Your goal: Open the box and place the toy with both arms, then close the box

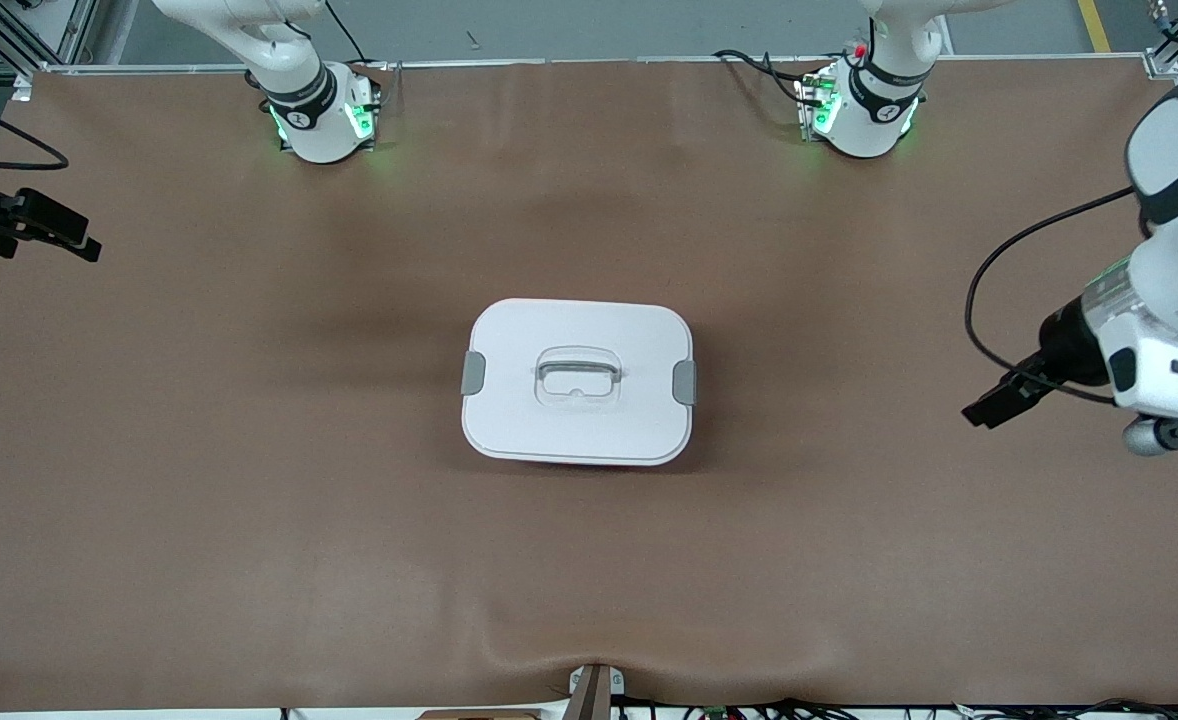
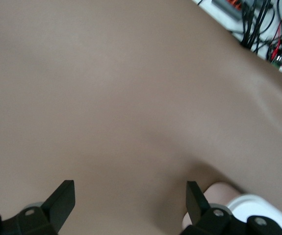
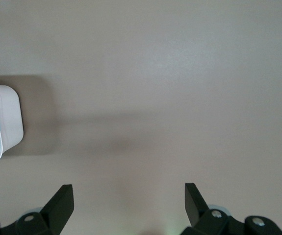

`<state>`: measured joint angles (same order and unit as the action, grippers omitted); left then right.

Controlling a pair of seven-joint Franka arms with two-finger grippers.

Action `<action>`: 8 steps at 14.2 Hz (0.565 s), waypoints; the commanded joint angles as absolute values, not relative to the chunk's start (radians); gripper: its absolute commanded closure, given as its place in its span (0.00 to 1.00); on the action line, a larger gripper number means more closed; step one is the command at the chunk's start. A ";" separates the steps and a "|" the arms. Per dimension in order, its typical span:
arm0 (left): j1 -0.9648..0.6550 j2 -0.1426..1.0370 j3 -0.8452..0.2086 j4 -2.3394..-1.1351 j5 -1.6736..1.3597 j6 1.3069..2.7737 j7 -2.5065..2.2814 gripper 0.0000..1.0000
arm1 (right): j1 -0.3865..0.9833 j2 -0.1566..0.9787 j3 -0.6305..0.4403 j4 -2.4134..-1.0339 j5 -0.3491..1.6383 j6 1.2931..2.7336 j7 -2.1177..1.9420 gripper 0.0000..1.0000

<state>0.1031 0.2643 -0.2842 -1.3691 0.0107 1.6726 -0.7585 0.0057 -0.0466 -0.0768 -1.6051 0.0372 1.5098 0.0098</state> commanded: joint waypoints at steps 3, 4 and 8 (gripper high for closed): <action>0.083 0.088 -0.290 -1.393 -0.011 1.506 -0.608 0.00 | -0.018 -0.041 -0.061 -1.585 0.035 1.500 0.021 0.00; 0.083 0.080 -0.282 -1.390 -0.014 1.473 -0.547 0.00 | -0.018 -0.041 -0.061 -1.585 0.035 1.500 0.021 0.00; 0.028 0.031 -0.194 -1.393 -0.017 1.384 -0.446 0.00 | -0.018 -0.041 -0.061 -1.585 0.035 1.502 0.021 0.00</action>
